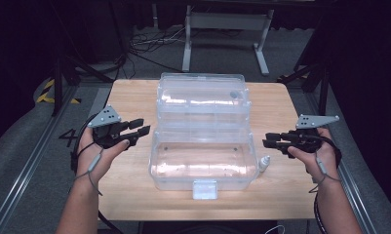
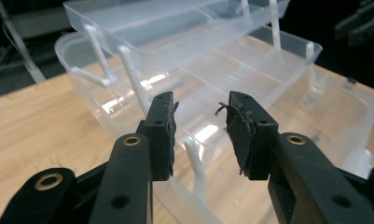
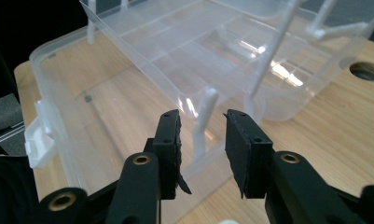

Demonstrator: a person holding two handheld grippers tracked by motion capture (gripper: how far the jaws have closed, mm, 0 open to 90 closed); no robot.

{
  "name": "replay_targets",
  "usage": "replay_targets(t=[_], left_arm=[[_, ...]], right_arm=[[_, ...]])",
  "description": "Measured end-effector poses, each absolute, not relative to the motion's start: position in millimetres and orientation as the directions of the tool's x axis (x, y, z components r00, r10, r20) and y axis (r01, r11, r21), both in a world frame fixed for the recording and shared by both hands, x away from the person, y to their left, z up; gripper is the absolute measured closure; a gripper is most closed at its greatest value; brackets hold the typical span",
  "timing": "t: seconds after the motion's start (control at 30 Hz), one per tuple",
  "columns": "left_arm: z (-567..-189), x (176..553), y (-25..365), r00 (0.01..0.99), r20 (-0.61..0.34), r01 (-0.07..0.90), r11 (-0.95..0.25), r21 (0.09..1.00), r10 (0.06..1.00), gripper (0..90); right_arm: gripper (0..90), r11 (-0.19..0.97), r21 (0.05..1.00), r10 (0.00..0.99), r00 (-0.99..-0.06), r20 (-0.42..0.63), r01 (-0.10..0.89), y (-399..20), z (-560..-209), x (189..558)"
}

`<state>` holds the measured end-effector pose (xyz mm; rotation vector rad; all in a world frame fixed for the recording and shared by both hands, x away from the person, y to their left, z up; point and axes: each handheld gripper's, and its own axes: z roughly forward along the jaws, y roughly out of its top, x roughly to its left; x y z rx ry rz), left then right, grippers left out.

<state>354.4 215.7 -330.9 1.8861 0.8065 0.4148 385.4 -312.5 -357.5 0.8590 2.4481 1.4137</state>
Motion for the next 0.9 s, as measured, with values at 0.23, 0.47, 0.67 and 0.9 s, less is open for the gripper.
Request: replay_targets(t=[0.23,0.47,0.67,0.9], left_arm=[[-332.3,349.6,216.9,0.723,-0.058,0.354,-0.296,0.887,0.689,62.0],[-335.0,346.7,222.3,0.713,-0.077,0.384,-0.296,0.875,0.697,61.4],[-335.7,343.7,230.8,0.687,-0.086,0.407,-0.284,0.868,0.721,61.3],[-333.0,341.3,236.0,0.668,-0.083,0.407,-0.27,0.873,0.739,60.6]], right_arm=[[64.5,0.416,0.804,0.602,-0.791,0.106,0.425,-318.3,-360.1,389.8],[63.4,0.45,0.766,0.62,-0.778,0.102,0.459,-320.3,-360.2,392.0],[63.1,0.507,0.71,0.618,-0.78,0.096,0.488,-316.2,-360.7,396.3],[62.8,0.573,0.649,0.601,-0.795,0.083,0.501,-307.6,-362.6,400.2]])
